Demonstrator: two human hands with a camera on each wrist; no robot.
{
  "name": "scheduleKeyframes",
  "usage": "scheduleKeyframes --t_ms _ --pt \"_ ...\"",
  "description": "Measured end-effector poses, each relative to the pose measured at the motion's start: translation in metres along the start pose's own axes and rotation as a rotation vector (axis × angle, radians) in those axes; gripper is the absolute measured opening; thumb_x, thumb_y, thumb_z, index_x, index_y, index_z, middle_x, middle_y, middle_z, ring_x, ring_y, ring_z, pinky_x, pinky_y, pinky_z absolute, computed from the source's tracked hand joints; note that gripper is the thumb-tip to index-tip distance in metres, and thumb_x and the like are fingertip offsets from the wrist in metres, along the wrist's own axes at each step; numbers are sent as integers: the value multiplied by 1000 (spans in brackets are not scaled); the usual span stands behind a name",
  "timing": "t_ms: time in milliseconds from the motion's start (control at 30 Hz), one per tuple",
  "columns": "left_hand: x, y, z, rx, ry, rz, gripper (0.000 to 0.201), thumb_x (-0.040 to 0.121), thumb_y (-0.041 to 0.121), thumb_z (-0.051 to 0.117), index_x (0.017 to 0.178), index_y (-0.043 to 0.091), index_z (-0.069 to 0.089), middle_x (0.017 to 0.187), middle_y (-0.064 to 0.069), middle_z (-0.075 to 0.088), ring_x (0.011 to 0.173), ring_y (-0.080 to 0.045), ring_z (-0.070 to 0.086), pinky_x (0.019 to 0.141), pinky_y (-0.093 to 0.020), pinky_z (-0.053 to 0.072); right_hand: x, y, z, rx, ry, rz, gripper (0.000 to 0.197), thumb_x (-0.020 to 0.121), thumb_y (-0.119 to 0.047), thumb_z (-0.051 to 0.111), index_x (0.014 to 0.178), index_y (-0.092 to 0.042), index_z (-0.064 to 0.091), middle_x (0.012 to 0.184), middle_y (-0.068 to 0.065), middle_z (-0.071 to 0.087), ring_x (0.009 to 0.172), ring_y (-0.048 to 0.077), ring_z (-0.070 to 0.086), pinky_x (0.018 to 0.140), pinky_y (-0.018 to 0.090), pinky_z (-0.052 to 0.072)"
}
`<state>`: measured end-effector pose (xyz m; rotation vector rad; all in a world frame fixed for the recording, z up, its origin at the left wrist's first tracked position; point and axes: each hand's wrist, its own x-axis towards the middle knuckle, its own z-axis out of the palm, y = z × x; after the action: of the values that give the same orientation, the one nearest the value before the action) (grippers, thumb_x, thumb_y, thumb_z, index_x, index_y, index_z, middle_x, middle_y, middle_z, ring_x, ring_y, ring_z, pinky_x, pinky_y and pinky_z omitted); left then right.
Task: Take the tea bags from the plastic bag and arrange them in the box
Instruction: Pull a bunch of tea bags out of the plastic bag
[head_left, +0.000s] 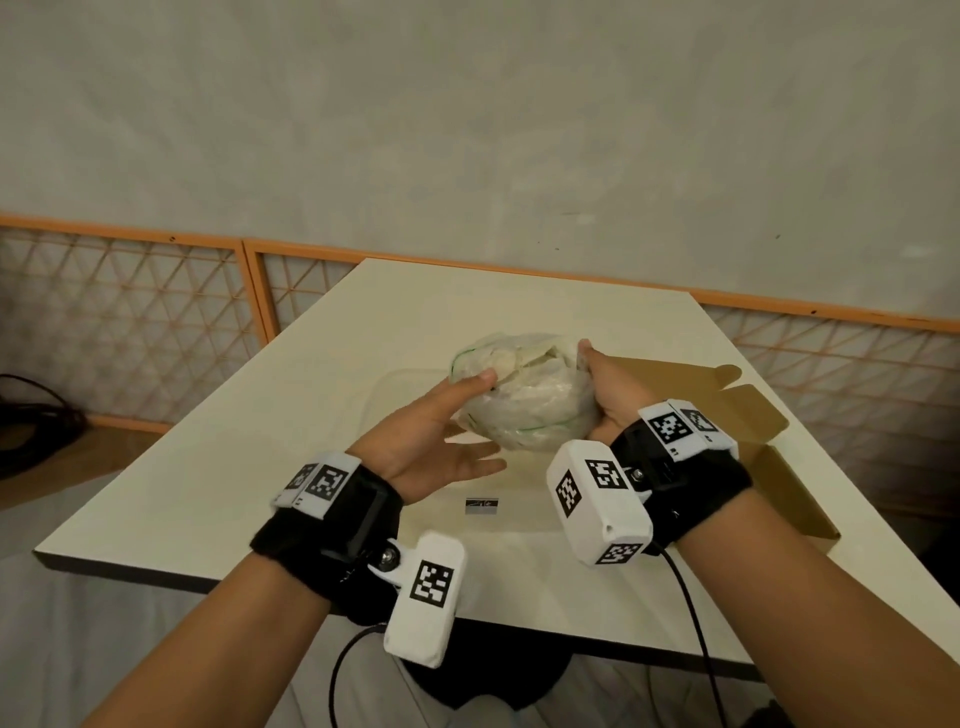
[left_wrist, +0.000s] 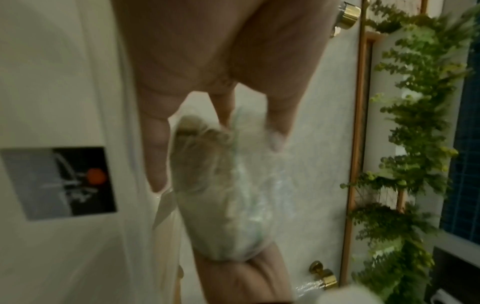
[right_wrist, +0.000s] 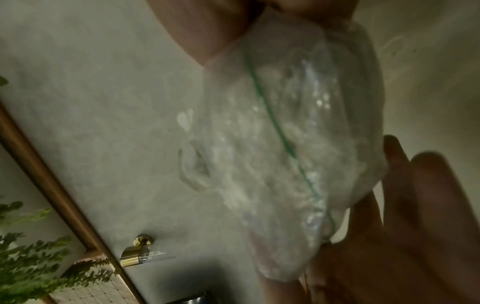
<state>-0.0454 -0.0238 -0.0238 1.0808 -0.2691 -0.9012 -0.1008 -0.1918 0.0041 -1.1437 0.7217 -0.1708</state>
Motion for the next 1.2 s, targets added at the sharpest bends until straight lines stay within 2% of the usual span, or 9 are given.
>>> scheduleKeyframes --t_ms 100,267,433,533,600,700,833,900,1200 --pt "1 4 -5 -59 20 0 46 75 25 71 119 16 63 127 -16 58 105 -32 65 80 -40 58 2 1 -13 80 -41 4 53 91 -54 40 117 -12 60 115 17 64 101 34 62 73 41 52" --pt "4 6 -10 -234 97 7 31 86 27 65 113 11 63 113 -13 66 95 -31 69 74 -41 60 -3 0 -15 109 -33 0 36 94 -29 47 123 -10 56 121 11 62 100 27 62 66 35 53" --pt "4 2 0 -214 131 26 17 91 21 59 104 10 64 105 -8 70 89 -27 69 72 -37 60 -3 8 -10 140 -60 -13 39 99 -32 41 125 -7 56 127 14 59 116 32 56 95 45 47" --pt "4 2 2 -260 217 57 9 94 13 56 92 8 63 89 -8 71 82 -25 67 65 -37 59 -8 9 -10 71 -6 -46 40 95 -41 45 119 -11 54 123 14 59 107 28 59 79 38 53" --pt "6 5 0 -314 249 100 9 95 10 54 91 6 61 83 -8 71 80 -25 66 59 -34 60 -12 11 -13 11 15 -45 50 88 -50 52 119 -11 48 120 13 53 106 28 55 85 41 50" --pt "9 8 -2 -381 243 140 21 97 9 50 115 1 57 107 -15 67 90 -26 65 61 -34 60 -18 16 -13 -18 -36 -16 56 83 -52 58 121 -13 45 120 12 49 106 27 53 84 39 50" --pt "5 9 4 -377 209 52 24 94 15 56 114 2 58 114 -15 64 97 -29 66 75 -40 59 -21 18 -9 143 -116 -14 26 85 -35 62 100 -15 57 103 9 59 96 23 58 77 36 52" --pt "2 9 6 -374 197 -6 38 86 29 65 114 4 60 114 -14 64 103 -31 65 86 -44 55 -21 19 -7 235 -123 -59 22 86 -25 63 103 -13 58 102 9 61 94 21 59 74 35 56" --pt "6 11 5 -342 299 -31 31 85 34 67 101 8 62 85 -14 71 79 -25 69 60 -37 60 -15 29 -7 211 -78 -94 9 93 -1 48 86 -1 53 87 12 59 76 19 59 49 24 56"
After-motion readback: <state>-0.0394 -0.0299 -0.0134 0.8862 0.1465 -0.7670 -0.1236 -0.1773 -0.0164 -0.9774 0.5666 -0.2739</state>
